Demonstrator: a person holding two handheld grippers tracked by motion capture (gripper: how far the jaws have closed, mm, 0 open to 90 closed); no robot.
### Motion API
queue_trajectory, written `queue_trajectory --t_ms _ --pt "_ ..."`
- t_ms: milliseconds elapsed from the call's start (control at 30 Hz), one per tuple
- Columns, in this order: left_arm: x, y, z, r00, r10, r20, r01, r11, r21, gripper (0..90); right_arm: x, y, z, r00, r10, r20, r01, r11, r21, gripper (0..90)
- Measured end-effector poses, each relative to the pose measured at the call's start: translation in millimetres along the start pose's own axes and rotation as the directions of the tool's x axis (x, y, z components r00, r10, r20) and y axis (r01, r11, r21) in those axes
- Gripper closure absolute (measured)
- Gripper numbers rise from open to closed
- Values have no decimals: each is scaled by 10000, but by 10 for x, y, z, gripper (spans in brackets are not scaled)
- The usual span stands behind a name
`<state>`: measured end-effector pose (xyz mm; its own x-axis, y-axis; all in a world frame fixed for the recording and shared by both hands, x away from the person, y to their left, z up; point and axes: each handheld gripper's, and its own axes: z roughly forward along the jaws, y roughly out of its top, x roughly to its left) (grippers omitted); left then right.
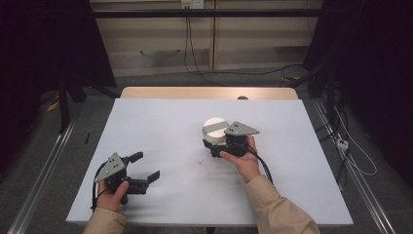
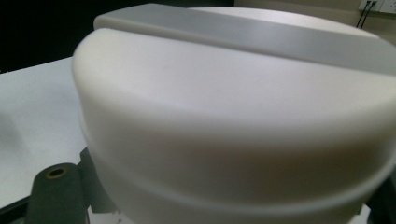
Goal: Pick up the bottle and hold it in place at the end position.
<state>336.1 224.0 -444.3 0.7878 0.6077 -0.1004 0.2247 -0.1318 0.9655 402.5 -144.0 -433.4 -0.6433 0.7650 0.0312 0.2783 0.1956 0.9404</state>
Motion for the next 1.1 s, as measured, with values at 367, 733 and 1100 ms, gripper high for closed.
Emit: queue_trajectory --t_ms 367,733,1100 --pt "0 -1 0 10000 -22 -21 22 10000 7 32 -30 2 71 10000 15 83 -15 10000 29 182" --pt "-1 -1 1 10000 -42 -28 42 10000 3 32 -97 11 117 9997 71 235 -72 10000 48 182" --pt "5 -3 -1 10000 -29 -33 29 10000 7 32 -124 34 200 9996 114 267 -114 9999 7 182"
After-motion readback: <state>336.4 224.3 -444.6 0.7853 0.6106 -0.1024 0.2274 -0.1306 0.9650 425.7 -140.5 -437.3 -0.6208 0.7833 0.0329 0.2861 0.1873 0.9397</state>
